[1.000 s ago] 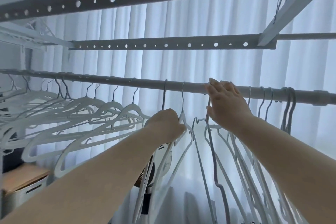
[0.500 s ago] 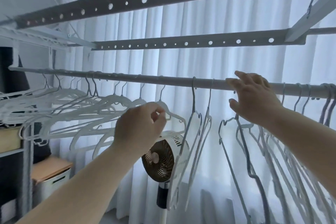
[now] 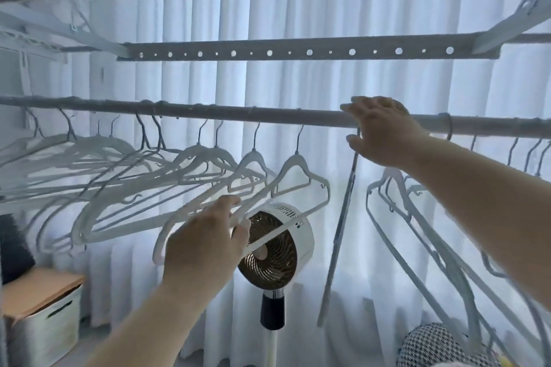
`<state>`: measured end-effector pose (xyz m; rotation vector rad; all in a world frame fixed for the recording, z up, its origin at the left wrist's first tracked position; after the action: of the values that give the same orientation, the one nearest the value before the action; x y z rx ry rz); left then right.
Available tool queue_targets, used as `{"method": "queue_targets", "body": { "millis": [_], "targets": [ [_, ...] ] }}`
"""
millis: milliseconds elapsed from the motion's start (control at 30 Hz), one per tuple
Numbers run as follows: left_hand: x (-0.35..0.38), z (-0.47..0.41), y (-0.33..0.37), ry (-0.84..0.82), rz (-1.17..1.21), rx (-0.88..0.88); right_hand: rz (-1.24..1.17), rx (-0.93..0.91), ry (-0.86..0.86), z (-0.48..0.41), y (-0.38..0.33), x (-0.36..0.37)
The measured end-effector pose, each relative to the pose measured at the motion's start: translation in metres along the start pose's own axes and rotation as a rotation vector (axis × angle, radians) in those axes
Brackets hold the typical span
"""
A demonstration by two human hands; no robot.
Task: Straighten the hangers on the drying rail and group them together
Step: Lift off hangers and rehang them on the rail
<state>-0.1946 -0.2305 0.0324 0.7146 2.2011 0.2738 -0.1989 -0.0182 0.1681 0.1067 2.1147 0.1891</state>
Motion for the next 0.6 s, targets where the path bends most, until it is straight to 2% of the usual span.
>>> {"method": "queue_targets", "body": {
  "millis": [100, 167, 333, 600],
  "targets": [
    [0.019, -0.005, -0.01, -0.141, -0.035, 0.014, 0.004, 0.068, -0.017, -0.008, -0.006, 0.004],
    [0.026, -0.009, -0.013, -0.173, -0.129, 0.031, -0.001, 0.12, -0.034, -0.013, -0.008, 0.008],
    [0.031, -0.017, -0.016, -0.15, -0.28, 0.026, 0.031, 0.171, -0.052, -0.026, -0.01, 0.02],
    [0.027, -0.021, -0.007, -0.064, -0.129, 0.014, 0.063, 0.179, -0.033, -0.03, 0.002, 0.025]
  ]
}}
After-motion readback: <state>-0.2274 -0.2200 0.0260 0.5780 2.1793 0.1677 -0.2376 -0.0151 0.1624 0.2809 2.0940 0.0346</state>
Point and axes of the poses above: each hand's wrist, its own z-axis away from the middle knuckle, its own x-axis out of the palm, y = z × x, the point moved 4 cm from there along -z, towards the middle knuckle, and after that the axes turned 9 degrees about -y, right-handed, at the moved point
